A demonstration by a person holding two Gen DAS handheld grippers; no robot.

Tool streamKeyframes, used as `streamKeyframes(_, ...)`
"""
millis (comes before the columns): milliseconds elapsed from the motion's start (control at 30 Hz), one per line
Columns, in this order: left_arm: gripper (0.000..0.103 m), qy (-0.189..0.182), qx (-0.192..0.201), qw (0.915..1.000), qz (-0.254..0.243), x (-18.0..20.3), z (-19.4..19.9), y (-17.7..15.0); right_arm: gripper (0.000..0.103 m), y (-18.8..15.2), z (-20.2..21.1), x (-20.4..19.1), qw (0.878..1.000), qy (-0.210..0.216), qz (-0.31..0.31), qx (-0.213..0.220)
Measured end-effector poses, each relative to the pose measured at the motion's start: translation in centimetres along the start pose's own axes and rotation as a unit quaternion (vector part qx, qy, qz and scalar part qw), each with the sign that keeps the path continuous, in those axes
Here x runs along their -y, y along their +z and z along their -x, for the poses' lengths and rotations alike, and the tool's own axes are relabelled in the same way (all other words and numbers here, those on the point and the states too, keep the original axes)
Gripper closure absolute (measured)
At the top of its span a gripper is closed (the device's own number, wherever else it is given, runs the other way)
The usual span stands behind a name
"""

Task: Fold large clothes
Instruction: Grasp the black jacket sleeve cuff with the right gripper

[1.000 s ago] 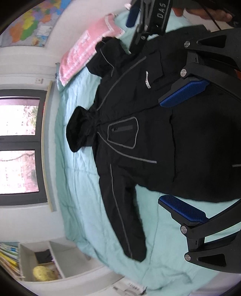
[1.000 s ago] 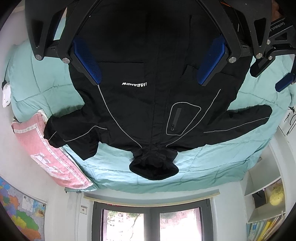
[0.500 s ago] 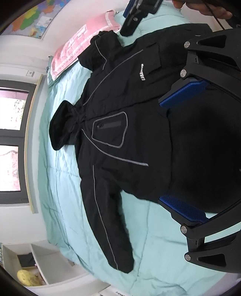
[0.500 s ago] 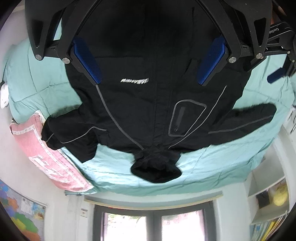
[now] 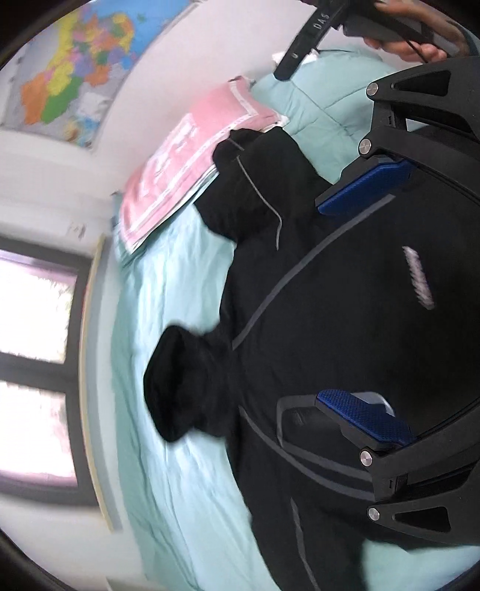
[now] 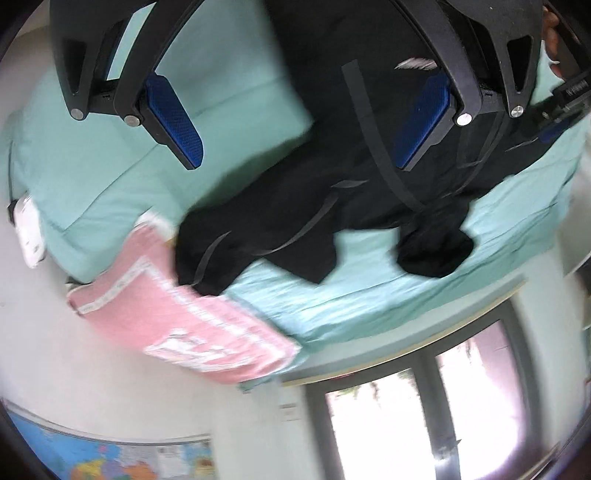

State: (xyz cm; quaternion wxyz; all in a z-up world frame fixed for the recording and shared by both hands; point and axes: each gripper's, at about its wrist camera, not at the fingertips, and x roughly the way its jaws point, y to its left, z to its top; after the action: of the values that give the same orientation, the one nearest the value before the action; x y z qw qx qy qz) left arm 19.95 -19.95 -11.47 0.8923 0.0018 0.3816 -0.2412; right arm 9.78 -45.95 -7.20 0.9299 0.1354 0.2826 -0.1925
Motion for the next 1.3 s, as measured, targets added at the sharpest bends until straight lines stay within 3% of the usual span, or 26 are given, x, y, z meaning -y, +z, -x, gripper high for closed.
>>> streamKeyframes(167, 0.007, -0.030, -0.029, 0.9989, -0.024, 4.3, -8.5, 1.7, 0.005, 2.6, -5.5, 6.7, 0.999, -0.039, -0.005, 0.012)
streamKeyframes(367, 0.007, -0.033, -0.032, 0.9985, -0.029, 7.1, -17.7, 2.4, 0.020, 5.1, -12.6, 11.9, 0.999, -0.037, -0.014, -0.006)
streamKeyframes(500, 0.008, -0.045, -0.065, 0.9963, -0.035, 8.3, -22.9, 1.0, 0.021, 6.7, -17.8, 14.7, 0.999, -0.029, -0.037, -0.022)
streamKeyframes(567, 0.008, -0.039, -0.077, 0.9954, -0.041, 8.5, -24.4, -0.1, 0.021, 7.3, -20.0, 15.8, 0.998, -0.023, -0.051, -0.032)
streamKeyframes(800, 0.006, -0.031, -0.061, 0.9964, -0.049, 8.5, -24.8, -1.5, 0.021, 7.8, -27.7, 18.0, 0.994, -0.025, -0.075, -0.077)
streamKeyframes(867, 0.005, -0.023, -0.058, 0.9964, -0.057, 8.9, -24.9, -1.8, 0.025, 7.6, -29.0, 17.8, 0.994, 0.001, -0.076, -0.076)
streamKeyframes(900, 0.005, -0.020, -0.058, 0.9963, -0.060, 8.9, -25.0, -1.9, 0.032, 7.6, -29.1, 17.5, 0.995, 0.016, -0.072, -0.073)
streamKeyframes(933, 0.005, -0.018, -0.057, 0.9963, -0.061, 9.0, -25.1, -2.0, 0.048, 7.5, -29.1, 16.9, 0.995, 0.032, -0.063, -0.073)
streamKeyframes(967, 0.005, -0.017, -0.057, 0.9963, -0.062, 9.2, -25.2, -2.0, 0.072, 7.5, -28.8, 16.4, 0.996, 0.033, -0.053, -0.070)
streamKeyframes(1000, 0.005, -0.018, -0.057, 0.9963, -0.062, 9.2, -25.1, -2.0, 0.084, 7.6, -28.1, 15.8, 0.997, 0.030, -0.035, -0.058)
streamKeyframes(1133, 0.005, -0.030, -0.055, 0.9965, -0.055, 9.5, -24.1, -1.1, 0.089, 8.4, -23.6, 15.9, 0.999, 0.031, -0.024, -0.006)
streamKeyframes(1300, 0.006, -0.087, 0.003, 0.9938, -0.070, 12.1, -18.9, 0.8, 0.089, 8.7, -15.0, 19.1, 0.997, -0.038, -0.010, 0.067)
